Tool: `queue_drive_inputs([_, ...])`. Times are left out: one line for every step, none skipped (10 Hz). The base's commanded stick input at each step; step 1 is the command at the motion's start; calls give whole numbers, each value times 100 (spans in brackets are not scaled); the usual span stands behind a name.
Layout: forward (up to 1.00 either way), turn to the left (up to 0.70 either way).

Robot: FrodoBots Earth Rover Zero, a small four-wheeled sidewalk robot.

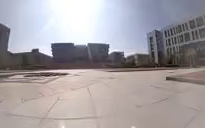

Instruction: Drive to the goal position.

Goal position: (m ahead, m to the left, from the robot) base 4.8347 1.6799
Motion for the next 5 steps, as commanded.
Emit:
queue_drive_inputs([70, 0])
queue_drive_inputs([70, 0])
queue_drive_inputs([70, 0])
queue_drive_inputs([70, 0])
queue_drive_inputs([70, 0])
